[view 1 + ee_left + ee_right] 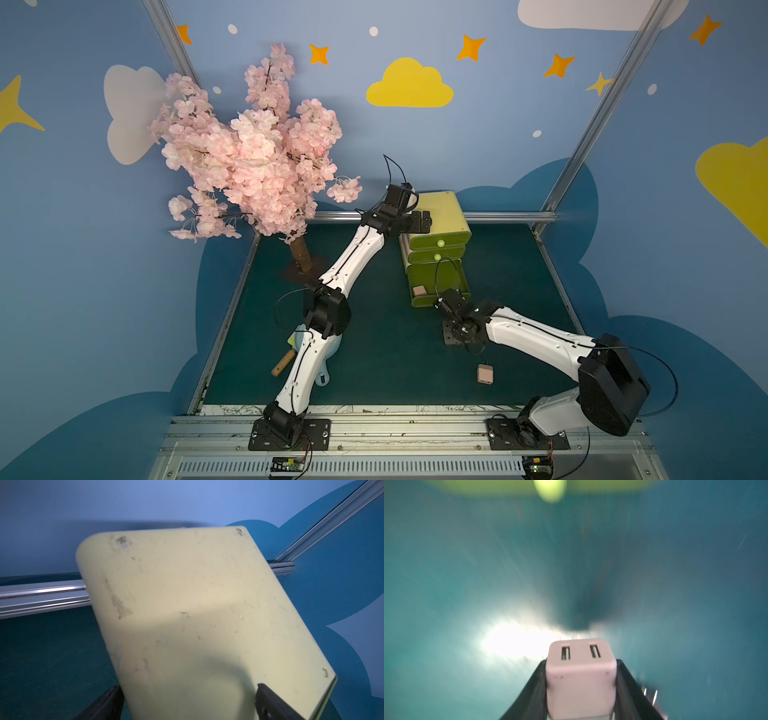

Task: Place the plugs into the drawer by color
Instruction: Pick up the plug from the center of the board, then place the plug in the drawer.

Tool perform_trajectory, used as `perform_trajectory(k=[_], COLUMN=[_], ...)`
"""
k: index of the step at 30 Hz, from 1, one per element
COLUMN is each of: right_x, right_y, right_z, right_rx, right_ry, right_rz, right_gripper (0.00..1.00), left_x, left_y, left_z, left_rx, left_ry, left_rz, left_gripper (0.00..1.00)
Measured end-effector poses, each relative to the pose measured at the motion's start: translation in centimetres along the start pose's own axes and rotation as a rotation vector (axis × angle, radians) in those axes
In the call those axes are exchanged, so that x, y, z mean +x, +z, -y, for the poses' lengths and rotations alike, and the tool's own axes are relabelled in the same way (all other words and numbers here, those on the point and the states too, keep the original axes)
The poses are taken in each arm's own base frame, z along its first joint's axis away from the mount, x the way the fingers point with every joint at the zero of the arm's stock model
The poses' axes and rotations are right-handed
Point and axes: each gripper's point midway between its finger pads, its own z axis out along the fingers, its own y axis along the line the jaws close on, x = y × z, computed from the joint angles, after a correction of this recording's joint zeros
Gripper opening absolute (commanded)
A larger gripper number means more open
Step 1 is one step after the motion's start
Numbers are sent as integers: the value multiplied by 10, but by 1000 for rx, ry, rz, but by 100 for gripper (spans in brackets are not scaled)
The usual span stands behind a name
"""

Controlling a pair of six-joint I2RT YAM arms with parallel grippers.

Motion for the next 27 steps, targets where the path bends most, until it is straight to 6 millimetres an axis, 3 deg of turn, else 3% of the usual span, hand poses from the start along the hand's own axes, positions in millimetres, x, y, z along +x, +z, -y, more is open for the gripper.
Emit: perform_trajectory(k=[2, 5, 8, 10, 14, 18, 23, 27], right_x=[-44, -95, -129, -142, -145, -139, -137, -116], right_y=[-5, -1, 14, 29, 58, 66, 53, 11], right_z=[-9, -24, -38, -45, -50, -46, -38, -10], right_rx=[-28, -63, -82, -82, -61, -36, -16, 18], right_ry=[-14, -37, -66, -88, -121, -133, -136, -108], right_rz=[71, 135, 157, 154, 116, 89, 91, 118], right_gripper=[31, 31, 31, 31, 34, 54, 74, 78], left_x=[0, 0, 1, 0, 0, 0, -1, -1], left_y=[0, 0, 0, 0, 0, 0, -1, -1], left_z=[0, 1, 1, 1, 1, 1, 1, 1], left_rx=[-2, -7, -11, -12, -16, -22, -26, -26], left_ry=[0, 3, 7, 11, 23, 30, 36, 43], left_rz=[1, 2, 3, 4, 6, 8, 12, 13], left_gripper=[99, 100, 100, 100, 100, 100, 100, 100])
